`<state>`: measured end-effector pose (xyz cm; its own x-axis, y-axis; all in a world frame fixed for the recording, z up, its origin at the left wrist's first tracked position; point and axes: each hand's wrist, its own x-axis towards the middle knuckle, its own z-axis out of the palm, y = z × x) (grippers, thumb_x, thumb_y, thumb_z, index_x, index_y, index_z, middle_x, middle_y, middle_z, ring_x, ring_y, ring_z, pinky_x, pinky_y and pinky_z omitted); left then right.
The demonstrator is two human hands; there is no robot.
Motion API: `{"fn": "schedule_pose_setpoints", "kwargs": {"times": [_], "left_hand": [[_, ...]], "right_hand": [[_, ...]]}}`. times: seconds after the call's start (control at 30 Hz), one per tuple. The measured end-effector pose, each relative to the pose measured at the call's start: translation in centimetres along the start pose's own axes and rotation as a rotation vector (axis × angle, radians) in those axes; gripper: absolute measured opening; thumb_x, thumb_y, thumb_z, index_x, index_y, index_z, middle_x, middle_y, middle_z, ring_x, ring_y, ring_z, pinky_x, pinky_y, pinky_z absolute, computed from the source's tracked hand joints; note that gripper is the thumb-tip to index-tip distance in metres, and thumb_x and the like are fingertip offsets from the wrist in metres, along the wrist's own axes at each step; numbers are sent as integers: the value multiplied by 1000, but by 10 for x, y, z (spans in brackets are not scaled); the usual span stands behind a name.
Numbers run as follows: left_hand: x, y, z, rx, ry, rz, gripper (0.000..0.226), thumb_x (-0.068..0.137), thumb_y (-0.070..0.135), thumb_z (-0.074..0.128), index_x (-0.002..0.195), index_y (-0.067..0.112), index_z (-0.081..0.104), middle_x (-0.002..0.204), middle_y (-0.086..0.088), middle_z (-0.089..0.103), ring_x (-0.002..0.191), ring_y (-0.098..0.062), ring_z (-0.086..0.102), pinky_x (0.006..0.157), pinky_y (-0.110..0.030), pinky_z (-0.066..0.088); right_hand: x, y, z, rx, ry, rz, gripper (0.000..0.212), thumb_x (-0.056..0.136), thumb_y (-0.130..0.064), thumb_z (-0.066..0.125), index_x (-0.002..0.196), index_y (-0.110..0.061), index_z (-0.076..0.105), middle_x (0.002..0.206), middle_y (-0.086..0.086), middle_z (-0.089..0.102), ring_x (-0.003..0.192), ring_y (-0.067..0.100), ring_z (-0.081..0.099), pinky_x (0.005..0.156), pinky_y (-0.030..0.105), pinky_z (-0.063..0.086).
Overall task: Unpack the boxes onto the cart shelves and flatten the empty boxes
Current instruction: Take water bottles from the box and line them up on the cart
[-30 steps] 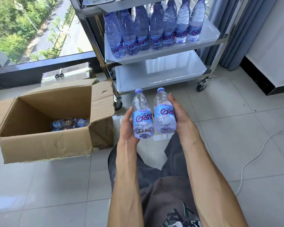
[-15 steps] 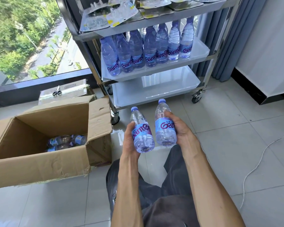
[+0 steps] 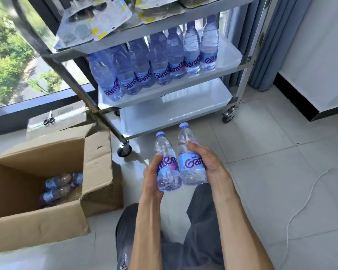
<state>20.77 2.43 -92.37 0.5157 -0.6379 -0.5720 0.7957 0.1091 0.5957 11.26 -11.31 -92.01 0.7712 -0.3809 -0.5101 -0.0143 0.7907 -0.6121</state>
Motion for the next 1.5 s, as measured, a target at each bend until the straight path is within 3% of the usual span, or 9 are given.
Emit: {"fn": "schedule_pose_setpoints", "kwargs": {"times": [0.1,0.27,0.43,0.57,0.63,0.8,0.9,1.27,1.5], "left_hand": [[40,12,34,169,67,137,62,80,28,73,122,-13,56,122,-38,56,108,-47,56,103,-62,42],[97,43,94,231,125,285,32,74,30,77,91,4,68,87,-19,68,74,-29,65,67,-37,56],[137,69,132,298,63,307,31,74,30,76,96,9,69,87,-10,71,75,-21,68,65,-34,56],[168,90,159,334,53,271,39,75,30,76,100,3,64,89,-13,68,76,-23,65,67,-34,53],[183,99,171,378,40,267,31,76,27,74,95,5,64,88,-13,65,78,-24,61,71,-36,51],[221,121,194,358,-17,213,32,76,25,76,97,6,63,93,-17,63,83,-27,61,76,-41,52],[231,129,198,338,-97,166,40,79,25,76,108,2,60,104,-23,63,92,-34,62,85,-49,51],[244,134,199,471,-44,212,41,77,24,71,105,-2,57,95,-16,64,84,-30,65,73,-40,55],[244,82,222,315,70,293,33,77,24,65,101,4,58,101,-22,56,92,-33,53,81,-45,44]], "right_hand": [[30,-42,-10,-22,11,-67,50,76,-16,78,119,3,59,107,30,58,92,38,58,93,58,45],[75,-118,-18,-31,29,-164,45,74,-16,78,114,1,64,107,27,64,88,34,64,86,49,52],[107,-171,-18,-44,-26,-196,43,79,-11,71,119,1,62,108,25,65,86,32,66,79,39,56],[121,-208,-12,-67,53,-162,31,73,-11,72,104,-8,71,95,14,73,78,26,70,72,33,57],[126,-226,-9,-88,99,-157,38,74,-8,67,111,-5,66,93,9,74,77,22,71,70,30,57],[148,-256,-1,-62,173,-145,56,81,-9,64,132,8,49,120,29,58,104,39,58,96,56,46],[157,-267,1,-47,181,-175,49,80,-8,63,127,3,55,107,19,68,93,34,65,84,42,55],[184,-273,-20,-106,77,-170,30,77,-6,66,106,-13,71,99,10,74,84,26,70,73,32,56],[191,-280,-63,-149,-41,-155,49,73,-17,80,119,-9,66,112,17,71,96,35,69,79,39,55]]}}
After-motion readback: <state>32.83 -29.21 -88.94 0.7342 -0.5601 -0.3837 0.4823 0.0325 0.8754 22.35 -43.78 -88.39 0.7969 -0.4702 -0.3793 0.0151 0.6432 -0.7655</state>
